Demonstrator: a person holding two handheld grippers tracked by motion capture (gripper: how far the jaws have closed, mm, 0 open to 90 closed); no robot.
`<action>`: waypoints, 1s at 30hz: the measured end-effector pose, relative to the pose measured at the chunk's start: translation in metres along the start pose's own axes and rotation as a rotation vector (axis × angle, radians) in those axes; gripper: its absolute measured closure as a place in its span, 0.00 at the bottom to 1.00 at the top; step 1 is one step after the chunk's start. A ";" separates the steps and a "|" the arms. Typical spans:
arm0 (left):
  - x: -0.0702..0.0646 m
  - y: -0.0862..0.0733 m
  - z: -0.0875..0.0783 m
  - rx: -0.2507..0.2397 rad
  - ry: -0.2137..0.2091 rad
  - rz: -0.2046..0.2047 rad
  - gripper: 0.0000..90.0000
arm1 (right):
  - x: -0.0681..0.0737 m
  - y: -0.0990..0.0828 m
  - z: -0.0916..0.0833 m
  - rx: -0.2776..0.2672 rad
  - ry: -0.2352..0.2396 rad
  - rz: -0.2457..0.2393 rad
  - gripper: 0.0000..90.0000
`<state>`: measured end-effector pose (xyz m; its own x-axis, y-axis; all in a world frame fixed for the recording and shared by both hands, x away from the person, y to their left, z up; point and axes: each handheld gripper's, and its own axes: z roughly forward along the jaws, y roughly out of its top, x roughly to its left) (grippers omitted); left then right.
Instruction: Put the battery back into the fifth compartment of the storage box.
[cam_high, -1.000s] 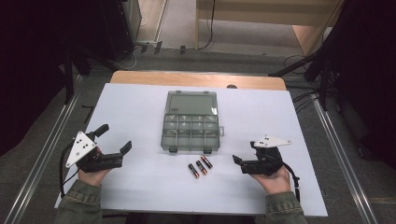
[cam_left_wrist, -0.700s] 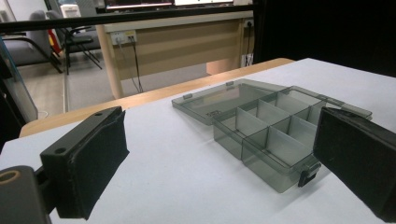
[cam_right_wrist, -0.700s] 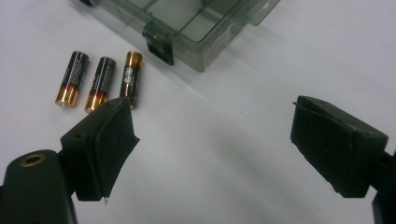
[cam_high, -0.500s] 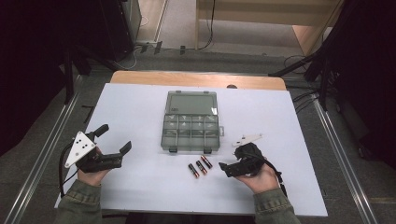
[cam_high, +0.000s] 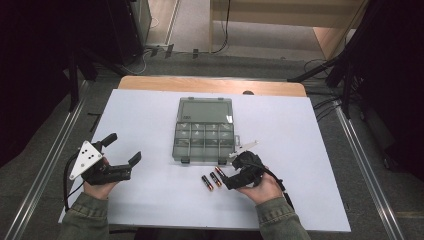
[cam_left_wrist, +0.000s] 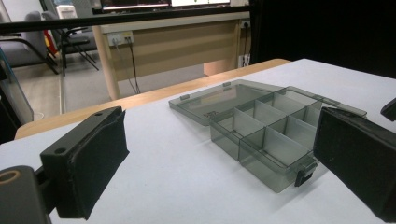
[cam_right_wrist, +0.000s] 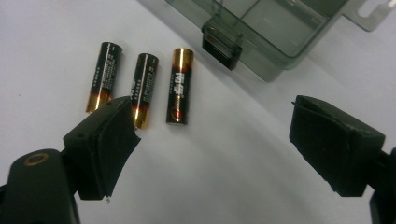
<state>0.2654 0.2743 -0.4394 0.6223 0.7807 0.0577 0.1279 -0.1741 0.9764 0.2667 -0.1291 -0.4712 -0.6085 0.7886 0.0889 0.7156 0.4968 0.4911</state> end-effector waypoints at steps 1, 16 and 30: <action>0.000 0.000 0.000 -0.001 -0.002 -0.001 0.04 | 0.000 0.000 0.000 0.000 0.000 0.000 0.18; -0.001 0.000 0.000 0.000 -0.008 0.000 0.04 | 0.010 0.013 0.020 0.102 -0.026 -0.009 0.45; -0.001 0.000 0.000 -0.005 0.007 -0.003 0.04 | 0.012 0.021 0.027 0.125 -0.006 0.005 0.73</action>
<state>0.2645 0.2740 -0.4394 0.6169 0.7851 0.0561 0.1256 -0.1686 0.9777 0.2839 -0.0992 -0.4834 -0.6030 0.7931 0.0857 0.7561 0.5340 0.3783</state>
